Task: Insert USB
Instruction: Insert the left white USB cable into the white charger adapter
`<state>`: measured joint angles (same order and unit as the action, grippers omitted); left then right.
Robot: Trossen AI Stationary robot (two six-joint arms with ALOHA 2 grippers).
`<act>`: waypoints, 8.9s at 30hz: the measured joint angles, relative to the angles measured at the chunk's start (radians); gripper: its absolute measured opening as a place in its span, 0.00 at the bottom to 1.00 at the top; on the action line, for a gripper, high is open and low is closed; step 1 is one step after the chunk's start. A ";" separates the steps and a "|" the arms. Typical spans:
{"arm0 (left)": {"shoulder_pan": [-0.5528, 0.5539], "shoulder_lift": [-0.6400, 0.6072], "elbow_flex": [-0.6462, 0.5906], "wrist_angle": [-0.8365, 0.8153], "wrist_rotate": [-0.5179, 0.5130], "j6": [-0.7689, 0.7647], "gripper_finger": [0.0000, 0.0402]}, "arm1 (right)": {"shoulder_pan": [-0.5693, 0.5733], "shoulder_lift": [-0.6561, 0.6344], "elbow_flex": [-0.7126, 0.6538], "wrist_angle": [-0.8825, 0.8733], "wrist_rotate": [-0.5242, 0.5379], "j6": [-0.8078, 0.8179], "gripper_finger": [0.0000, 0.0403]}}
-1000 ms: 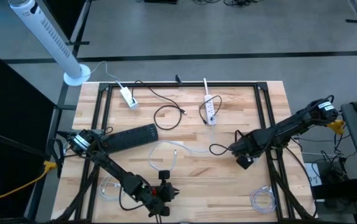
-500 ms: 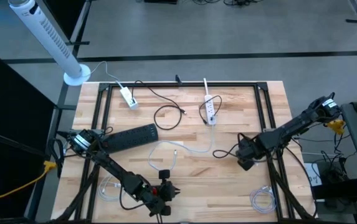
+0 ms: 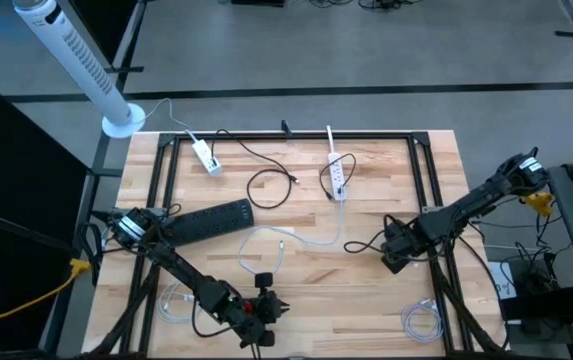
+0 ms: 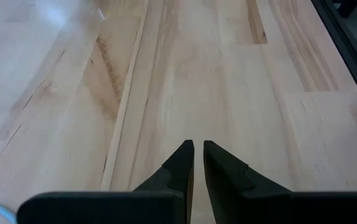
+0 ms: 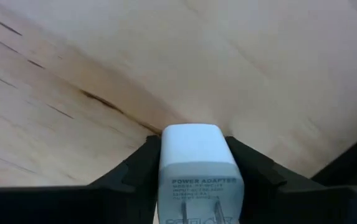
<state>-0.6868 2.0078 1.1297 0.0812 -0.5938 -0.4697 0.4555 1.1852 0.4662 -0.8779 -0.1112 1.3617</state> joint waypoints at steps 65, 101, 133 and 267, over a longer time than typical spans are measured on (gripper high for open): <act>-0.238 -0.325 -0.111 -1.151 0.774 -0.664 0.37 | 0.078 0.239 0.118 1.334 0.286 -0.972 0.35; -0.147 -0.264 -0.143 -1.032 0.725 -0.140 0.41 | 0.208 0.253 0.119 1.341 0.298 -0.904 0.35; -0.135 -0.232 0.132 -1.197 0.081 -0.497 0.04 | 0.120 0.257 0.119 1.385 0.453 -0.949 0.35; 0.602 -0.098 -0.195 0.426 1.186 0.021 0.04 | -0.222 0.356 0.488 0.777 -0.002 -1.852 0.35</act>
<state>-0.0849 1.9095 0.9344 0.5076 0.5922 -0.4488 0.2333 1.5415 0.9541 -0.1013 -0.1127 -0.4904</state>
